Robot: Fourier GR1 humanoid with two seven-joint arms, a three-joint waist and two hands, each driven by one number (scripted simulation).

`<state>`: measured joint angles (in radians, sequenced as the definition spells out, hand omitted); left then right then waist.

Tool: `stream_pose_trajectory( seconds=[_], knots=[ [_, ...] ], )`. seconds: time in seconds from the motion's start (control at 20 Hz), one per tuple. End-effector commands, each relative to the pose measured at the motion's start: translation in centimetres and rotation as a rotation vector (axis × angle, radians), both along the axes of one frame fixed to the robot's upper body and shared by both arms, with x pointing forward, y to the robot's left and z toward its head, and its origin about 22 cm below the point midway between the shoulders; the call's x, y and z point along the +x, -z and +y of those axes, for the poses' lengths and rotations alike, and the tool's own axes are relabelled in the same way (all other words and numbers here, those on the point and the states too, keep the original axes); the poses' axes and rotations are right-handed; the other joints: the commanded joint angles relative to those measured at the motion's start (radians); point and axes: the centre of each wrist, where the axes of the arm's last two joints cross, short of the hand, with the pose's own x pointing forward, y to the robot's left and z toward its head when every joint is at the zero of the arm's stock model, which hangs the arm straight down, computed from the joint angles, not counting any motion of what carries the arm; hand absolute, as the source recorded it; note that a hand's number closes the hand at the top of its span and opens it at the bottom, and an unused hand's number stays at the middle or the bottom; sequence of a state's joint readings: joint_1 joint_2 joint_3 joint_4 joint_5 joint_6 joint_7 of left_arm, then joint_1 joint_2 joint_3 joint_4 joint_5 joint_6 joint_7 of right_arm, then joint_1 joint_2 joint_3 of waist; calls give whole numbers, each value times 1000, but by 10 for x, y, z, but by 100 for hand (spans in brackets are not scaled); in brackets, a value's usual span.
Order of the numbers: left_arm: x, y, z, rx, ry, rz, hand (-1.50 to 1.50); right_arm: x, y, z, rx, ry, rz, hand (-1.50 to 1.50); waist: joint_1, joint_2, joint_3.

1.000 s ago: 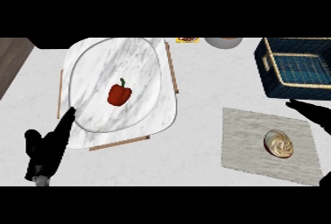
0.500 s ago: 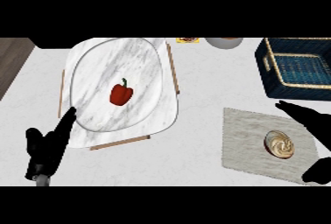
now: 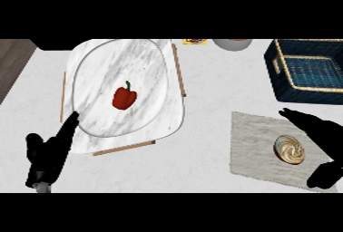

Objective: Pick the cupcake from the placemat and place it in the basket

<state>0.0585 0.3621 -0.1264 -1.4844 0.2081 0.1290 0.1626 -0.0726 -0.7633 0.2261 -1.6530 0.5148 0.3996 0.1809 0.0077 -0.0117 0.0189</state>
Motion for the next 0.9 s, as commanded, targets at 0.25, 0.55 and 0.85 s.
stream_pose_trajectory(
  seconds=[0.25,0.55,0.85],
  knots=[
    [-18,30,3,-30,-38,216,0,6,23,4,-46,12,57,-150,-1,15,-19],
    [-24,30,1,-43,-25,216,0,14,39,1,-33,7,54,-150,6,16,-18],
    [-29,38,3,-36,-61,223,0,0,68,5,-32,2,44,-150,-4,16,-18]
  ],
)
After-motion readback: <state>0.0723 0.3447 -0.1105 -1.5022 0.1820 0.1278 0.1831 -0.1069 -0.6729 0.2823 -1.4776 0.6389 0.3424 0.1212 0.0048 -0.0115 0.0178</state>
